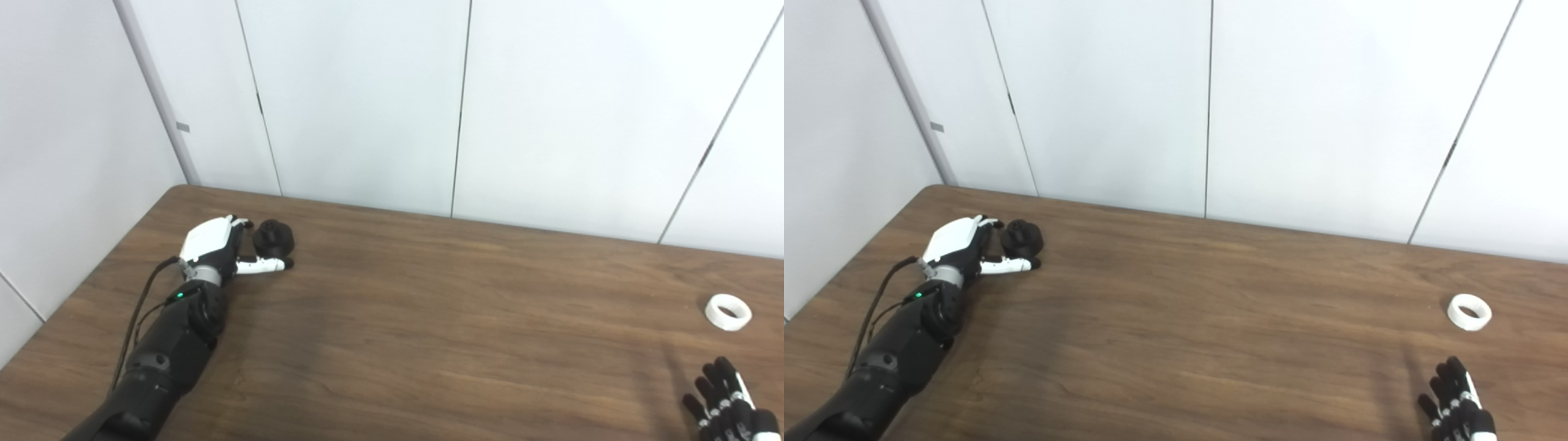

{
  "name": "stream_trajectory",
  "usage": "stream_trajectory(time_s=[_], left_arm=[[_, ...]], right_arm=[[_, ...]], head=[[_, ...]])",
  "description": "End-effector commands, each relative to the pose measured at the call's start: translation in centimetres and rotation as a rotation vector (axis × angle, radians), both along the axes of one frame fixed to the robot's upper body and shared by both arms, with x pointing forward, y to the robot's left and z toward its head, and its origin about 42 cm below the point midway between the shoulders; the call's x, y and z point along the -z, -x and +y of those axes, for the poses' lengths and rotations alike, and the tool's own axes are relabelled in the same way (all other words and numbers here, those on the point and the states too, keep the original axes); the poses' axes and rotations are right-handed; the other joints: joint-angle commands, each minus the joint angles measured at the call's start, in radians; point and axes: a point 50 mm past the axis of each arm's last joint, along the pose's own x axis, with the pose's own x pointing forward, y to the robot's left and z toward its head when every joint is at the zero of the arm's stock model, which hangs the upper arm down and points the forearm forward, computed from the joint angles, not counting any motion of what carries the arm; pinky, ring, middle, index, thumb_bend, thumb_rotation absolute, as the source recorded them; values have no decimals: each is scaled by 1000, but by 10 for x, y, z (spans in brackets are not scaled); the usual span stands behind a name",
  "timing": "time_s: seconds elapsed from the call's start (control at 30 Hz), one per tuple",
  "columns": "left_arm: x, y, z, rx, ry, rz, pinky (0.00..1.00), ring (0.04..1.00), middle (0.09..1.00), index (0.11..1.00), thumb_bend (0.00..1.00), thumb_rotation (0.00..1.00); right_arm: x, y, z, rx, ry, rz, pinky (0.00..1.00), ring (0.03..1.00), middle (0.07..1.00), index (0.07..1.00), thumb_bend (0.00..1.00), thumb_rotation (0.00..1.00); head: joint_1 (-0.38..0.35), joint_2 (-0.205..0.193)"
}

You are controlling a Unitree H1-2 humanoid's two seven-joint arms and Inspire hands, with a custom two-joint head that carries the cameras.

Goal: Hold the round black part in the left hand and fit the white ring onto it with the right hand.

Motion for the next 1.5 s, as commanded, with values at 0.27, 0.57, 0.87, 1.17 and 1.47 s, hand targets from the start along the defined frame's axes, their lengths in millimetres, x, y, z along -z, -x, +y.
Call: stream_trajectory(time_s=[0.27, 0.57, 0.87, 1.17, 1.47], left_arm=[[-27, -17, -1, -3, 21, -108, 1000, 1000, 958, 847, 924, 451], [-29, -19, -6, 19, 21, -119, 1000, 1000, 959, 846, 940, 419], [-29, -20, -15, 44, 19, -133, 1000, 1000, 958, 849, 928, 368], [-29, -20, -22, 58, 12, -155, 1000, 1000, 958, 846, 925, 356], [-31, -23, -23, 63, 19, -148, 1000, 1000, 956, 836, 914, 359]], right_arm=[[11, 10, -2, 5, -3, 71, 1000, 1000, 1000, 1000, 596, 1000], [11, 11, -2, 5, 4, 80, 1000, 1000, 1000, 1000, 607, 1000], [11, 10, -2, 3, 10, 87, 1000, 1000, 1000, 1000, 614, 1000], [12, 11, -2, 1, 12, 90, 1000, 1000, 1000, 1000, 617, 1000], [12, 14, -1, 0, 17, 99, 1000, 1000, 1000, 1000, 602, 1000]], head=[[2, 4], [4, 12], [0, 15], [-3, 18], [-5, 22]])
